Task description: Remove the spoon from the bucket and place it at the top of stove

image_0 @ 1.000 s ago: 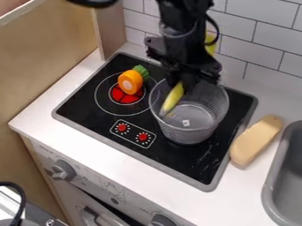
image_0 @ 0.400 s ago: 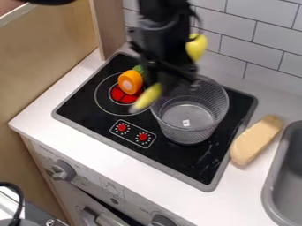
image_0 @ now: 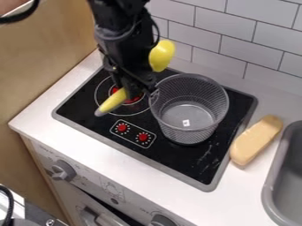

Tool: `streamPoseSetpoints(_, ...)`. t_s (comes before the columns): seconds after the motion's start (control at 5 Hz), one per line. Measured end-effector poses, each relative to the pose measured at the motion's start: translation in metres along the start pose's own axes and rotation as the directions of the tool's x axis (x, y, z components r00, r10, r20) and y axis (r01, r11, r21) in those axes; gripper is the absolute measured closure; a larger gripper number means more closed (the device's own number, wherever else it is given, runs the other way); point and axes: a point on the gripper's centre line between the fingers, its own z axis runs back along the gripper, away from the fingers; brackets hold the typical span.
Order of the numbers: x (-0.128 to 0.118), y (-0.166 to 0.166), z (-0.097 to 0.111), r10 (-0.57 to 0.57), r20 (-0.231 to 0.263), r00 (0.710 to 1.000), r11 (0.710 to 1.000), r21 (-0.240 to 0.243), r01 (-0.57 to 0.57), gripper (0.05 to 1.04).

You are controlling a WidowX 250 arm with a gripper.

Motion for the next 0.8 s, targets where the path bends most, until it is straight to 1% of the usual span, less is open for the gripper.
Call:
streamPoseSetpoints(0.4, -0.024, 0.016, -0.014, -0.060, 0.032, 0.998, 0.998, 0.012, 0.059, 0.822)
streamPoseSetpoints(0.6, -0.032, 0.025, -0.021, -0.081, 0.079, 0.994, 0.996, 0.027, 0.079, 0.822)
streamPoseSetpoints(0.8, -0.038, 0.033, -0.031, -0.089, 0.099, 0.991, 0.996, 0.027, 0.087, 0.822)
